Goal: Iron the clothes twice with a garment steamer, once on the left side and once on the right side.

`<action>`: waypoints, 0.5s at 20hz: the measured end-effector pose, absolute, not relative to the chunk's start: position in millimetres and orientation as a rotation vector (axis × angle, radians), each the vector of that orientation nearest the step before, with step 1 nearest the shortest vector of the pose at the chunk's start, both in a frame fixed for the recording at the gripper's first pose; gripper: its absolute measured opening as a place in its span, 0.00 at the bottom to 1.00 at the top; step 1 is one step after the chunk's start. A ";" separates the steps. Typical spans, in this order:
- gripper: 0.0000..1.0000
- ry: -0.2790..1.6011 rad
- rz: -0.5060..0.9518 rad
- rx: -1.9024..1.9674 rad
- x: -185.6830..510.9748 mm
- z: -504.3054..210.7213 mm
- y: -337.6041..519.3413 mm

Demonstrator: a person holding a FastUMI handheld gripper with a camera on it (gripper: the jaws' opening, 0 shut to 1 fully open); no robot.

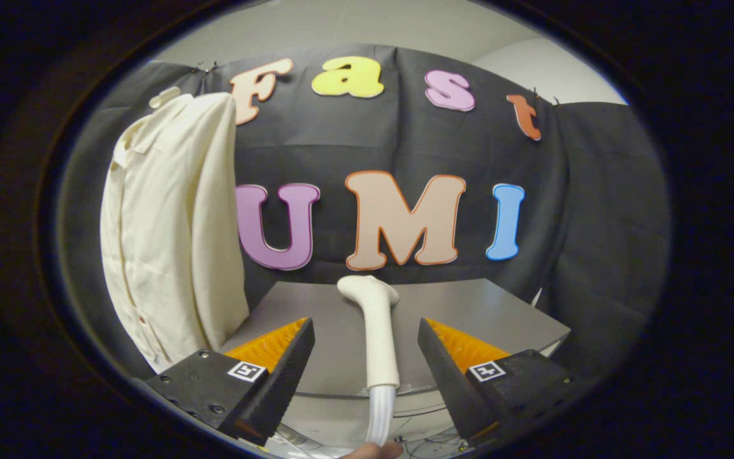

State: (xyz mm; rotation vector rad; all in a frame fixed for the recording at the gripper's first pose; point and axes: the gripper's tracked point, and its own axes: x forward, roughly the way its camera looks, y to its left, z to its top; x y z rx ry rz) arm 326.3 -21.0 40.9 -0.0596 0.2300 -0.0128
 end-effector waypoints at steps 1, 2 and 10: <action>1.00 0.280 -0.016 -0.064 339.5 34.6 -24.3; 1.00 0.315 -0.013 -0.062 352.0 32.6 -24.8; 0.98 0.493 0.028 -0.003 409.5 27.6 -17.5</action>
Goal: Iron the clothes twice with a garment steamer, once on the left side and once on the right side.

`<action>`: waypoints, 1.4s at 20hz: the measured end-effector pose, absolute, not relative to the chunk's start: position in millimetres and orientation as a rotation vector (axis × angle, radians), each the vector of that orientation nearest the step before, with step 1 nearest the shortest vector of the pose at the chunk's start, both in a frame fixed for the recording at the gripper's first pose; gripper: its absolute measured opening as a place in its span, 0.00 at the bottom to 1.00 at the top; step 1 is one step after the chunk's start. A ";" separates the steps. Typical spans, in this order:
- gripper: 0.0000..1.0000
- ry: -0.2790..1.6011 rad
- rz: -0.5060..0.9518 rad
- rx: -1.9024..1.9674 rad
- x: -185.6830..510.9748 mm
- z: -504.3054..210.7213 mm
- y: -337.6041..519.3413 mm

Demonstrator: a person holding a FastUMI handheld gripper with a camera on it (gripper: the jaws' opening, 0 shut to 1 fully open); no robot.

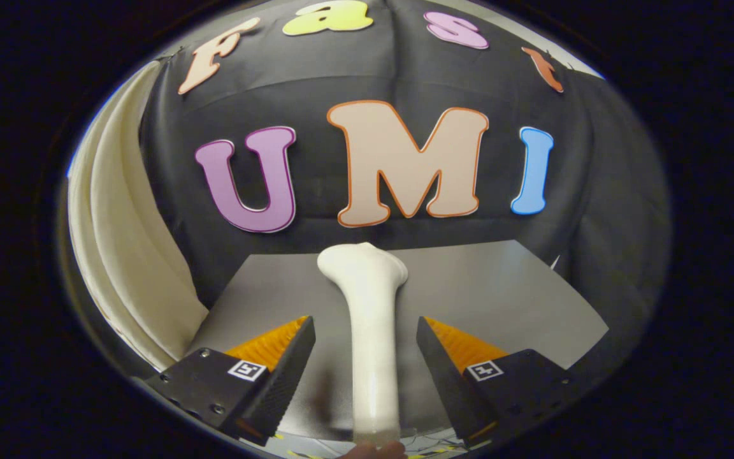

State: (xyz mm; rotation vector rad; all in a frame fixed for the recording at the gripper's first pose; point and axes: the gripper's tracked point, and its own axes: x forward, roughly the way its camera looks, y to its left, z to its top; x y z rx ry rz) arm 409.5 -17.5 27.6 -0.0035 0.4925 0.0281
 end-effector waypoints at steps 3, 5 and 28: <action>0.92 0.567 -0.007 0.018 411.5 21.5 -16.4; 0.91 0.623 -0.037 0.036 412.0 13.9 -19.4; 0.36 0.459 -0.038 0.020 365.6 27.1 0.6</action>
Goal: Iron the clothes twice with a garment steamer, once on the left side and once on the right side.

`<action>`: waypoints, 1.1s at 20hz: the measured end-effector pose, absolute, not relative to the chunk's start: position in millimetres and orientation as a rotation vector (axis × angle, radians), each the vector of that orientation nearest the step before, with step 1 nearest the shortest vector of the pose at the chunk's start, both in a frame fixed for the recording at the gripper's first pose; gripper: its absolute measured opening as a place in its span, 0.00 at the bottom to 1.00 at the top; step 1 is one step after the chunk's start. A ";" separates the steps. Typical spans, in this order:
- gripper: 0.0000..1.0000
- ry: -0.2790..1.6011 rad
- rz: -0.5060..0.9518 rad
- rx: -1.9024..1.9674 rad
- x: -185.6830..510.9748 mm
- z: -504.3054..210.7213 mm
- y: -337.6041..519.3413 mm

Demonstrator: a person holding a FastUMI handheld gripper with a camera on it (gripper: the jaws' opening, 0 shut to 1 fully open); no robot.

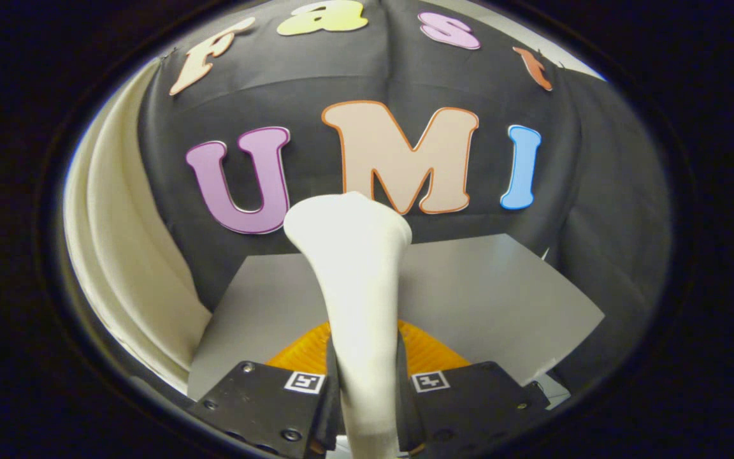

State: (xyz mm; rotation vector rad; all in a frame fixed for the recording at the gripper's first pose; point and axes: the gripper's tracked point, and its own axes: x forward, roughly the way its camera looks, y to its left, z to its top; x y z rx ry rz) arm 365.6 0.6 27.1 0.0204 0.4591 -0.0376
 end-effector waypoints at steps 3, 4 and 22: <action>0.36 0.447 -0.012 -0.019 310.2 23.3 21.5; 0.36 0.441 -0.005 -0.029 290.7 24.2 29.7; 0.35 0.255 0.269 -0.105 89.5 45.2 287.2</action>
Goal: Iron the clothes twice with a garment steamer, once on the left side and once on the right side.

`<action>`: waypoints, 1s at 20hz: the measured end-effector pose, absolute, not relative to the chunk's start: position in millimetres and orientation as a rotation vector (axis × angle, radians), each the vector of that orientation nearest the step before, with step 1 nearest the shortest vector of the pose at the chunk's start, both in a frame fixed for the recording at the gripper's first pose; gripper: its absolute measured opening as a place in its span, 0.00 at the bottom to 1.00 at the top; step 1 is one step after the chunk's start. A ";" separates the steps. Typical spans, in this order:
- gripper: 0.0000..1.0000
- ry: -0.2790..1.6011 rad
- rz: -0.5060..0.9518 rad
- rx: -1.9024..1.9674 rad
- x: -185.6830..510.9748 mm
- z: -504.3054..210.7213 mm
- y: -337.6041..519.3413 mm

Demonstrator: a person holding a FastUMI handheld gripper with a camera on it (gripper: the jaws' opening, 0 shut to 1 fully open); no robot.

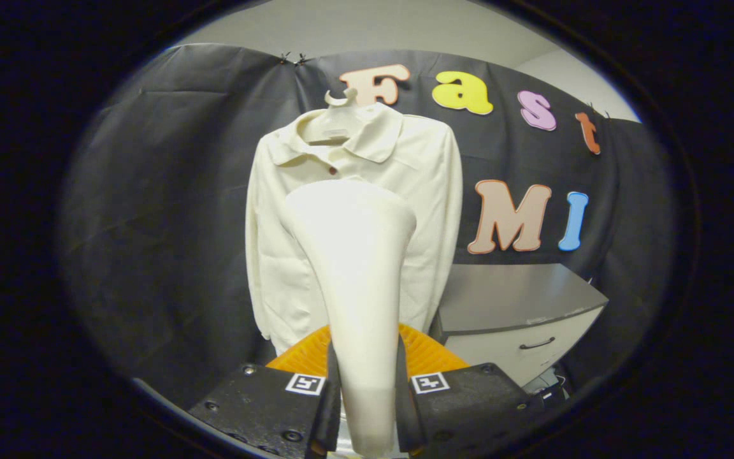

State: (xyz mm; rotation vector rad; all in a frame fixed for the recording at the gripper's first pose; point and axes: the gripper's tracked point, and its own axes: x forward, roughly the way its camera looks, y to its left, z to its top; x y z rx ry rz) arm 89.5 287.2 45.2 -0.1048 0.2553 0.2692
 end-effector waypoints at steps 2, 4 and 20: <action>0.35 0.244 0.285 -0.108 89.1 46.3 314.0; 0.35 0.236 0.297 -0.107 93.6 47.9 338.0; 0.35 0.191 0.266 -0.070 175.3 55.5 430.9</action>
